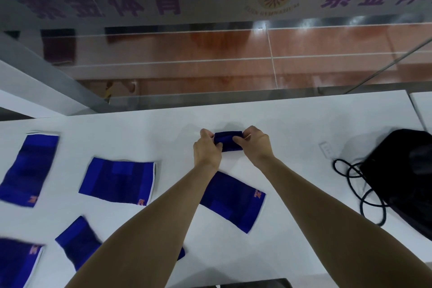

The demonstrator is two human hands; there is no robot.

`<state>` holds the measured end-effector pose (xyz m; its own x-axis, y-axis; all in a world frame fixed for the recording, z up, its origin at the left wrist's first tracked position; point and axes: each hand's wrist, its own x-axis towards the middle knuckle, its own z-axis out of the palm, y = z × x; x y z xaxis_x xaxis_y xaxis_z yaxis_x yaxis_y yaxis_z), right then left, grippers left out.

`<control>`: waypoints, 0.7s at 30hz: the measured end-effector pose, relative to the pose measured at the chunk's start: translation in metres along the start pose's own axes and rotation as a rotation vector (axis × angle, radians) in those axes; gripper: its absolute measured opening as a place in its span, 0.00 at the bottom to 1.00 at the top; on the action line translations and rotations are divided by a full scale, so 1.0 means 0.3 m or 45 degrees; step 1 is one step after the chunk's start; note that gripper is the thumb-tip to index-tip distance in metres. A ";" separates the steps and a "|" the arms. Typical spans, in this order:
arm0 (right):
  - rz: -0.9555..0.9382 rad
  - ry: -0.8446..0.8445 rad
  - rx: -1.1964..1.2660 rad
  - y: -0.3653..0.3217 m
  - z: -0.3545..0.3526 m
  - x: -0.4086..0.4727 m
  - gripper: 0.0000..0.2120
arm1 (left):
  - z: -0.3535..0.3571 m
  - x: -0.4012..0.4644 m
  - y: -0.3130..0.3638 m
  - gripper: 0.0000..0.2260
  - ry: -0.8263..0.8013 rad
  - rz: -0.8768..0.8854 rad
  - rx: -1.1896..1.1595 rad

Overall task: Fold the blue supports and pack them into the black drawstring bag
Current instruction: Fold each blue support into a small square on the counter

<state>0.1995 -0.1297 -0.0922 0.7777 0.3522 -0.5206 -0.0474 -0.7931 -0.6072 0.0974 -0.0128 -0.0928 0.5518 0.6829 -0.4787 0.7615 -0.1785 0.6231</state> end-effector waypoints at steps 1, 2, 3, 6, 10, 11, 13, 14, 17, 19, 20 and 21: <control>0.013 0.007 0.005 -0.005 0.000 -0.001 0.13 | 0.002 0.003 0.001 0.14 0.028 0.039 0.064; 0.017 0.013 -0.015 -0.009 0.001 -0.004 0.13 | 0.002 0.003 0.001 0.15 0.057 0.076 0.123; 0.011 0.019 -0.058 -0.013 0.000 -0.009 0.14 | 0.002 0.000 0.003 0.15 0.084 0.120 0.185; -0.041 0.075 -0.195 -0.011 -0.001 -0.024 0.15 | -0.004 -0.021 0.005 0.14 0.131 0.352 0.428; -0.183 0.141 -0.279 0.019 0.004 -0.053 0.16 | -0.030 -0.056 -0.016 0.17 0.158 0.668 0.698; -0.272 0.186 -0.297 0.032 0.005 -0.066 0.16 | -0.037 -0.067 -0.029 0.20 0.125 0.728 0.758; -0.499 0.313 -0.378 0.063 0.009 -0.091 0.17 | -0.052 -0.090 -0.055 0.27 0.038 0.819 0.863; -0.601 0.377 -0.426 0.077 0.011 -0.099 0.17 | -0.059 -0.097 -0.065 0.29 0.015 0.866 0.901; -0.838 0.443 -0.601 0.112 0.017 -0.096 0.16 | -0.068 -0.100 -0.092 0.26 0.029 1.034 0.930; -0.950 0.416 -0.717 0.129 0.020 -0.081 0.19 | -0.070 -0.099 -0.110 0.22 0.055 1.115 0.948; -0.967 0.379 -0.747 0.135 0.021 -0.073 0.20 | -0.071 -0.101 -0.120 0.22 0.029 1.116 0.978; -0.952 0.335 -0.767 0.140 0.024 -0.067 0.21 | -0.072 -0.102 -0.128 0.24 -0.026 1.092 1.015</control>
<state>0.1774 -0.1667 -0.1116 0.5953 0.8008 0.0657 0.7811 -0.5576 -0.2810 0.0437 -0.0115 -0.0887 0.9882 0.1124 -0.1042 0.1304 -0.9738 0.1862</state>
